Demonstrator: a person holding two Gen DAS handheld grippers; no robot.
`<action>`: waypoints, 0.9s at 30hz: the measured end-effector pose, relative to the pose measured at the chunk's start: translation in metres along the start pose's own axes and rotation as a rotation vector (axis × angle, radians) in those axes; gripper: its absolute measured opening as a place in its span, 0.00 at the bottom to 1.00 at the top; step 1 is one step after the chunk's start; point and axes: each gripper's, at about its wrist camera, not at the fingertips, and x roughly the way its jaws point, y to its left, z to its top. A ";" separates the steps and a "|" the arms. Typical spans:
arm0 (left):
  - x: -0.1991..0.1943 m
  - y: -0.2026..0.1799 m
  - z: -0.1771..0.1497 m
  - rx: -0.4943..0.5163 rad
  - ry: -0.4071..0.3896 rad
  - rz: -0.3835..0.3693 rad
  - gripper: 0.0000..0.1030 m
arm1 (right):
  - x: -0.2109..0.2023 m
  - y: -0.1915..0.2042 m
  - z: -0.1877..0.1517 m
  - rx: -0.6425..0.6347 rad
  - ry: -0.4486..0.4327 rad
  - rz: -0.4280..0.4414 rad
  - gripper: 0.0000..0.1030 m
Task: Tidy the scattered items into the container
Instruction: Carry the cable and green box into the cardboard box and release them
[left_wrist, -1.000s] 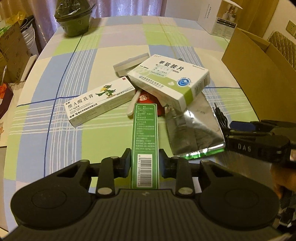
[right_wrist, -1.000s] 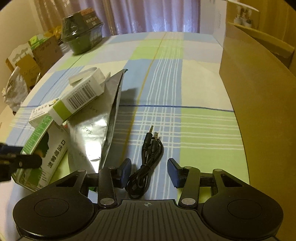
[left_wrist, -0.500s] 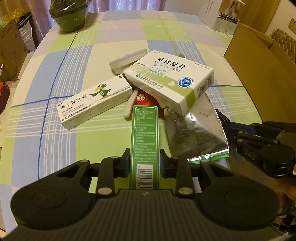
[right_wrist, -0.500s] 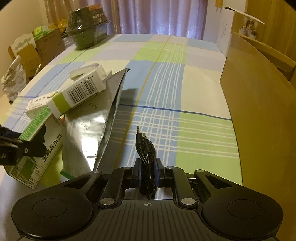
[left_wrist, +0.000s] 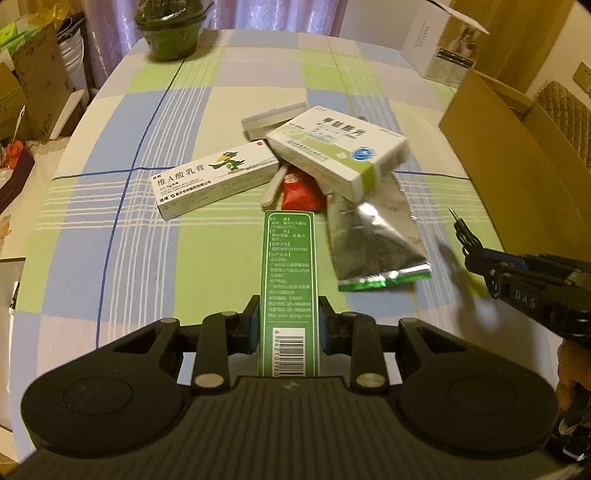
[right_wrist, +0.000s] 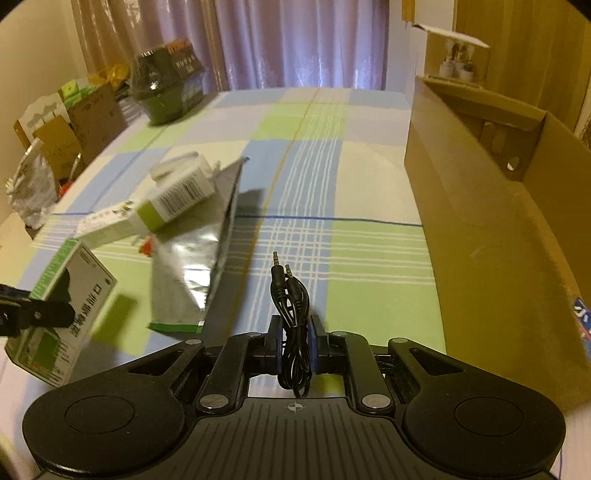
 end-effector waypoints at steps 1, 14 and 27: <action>-0.005 -0.003 -0.002 0.006 -0.002 -0.005 0.24 | -0.007 0.002 0.000 0.001 -0.010 0.002 0.16; -0.054 -0.080 0.006 0.098 -0.082 -0.116 0.24 | -0.100 -0.031 0.018 0.068 -0.181 -0.052 0.16; -0.063 -0.234 0.062 0.242 -0.145 -0.335 0.24 | -0.164 -0.150 0.037 0.210 -0.292 -0.189 0.16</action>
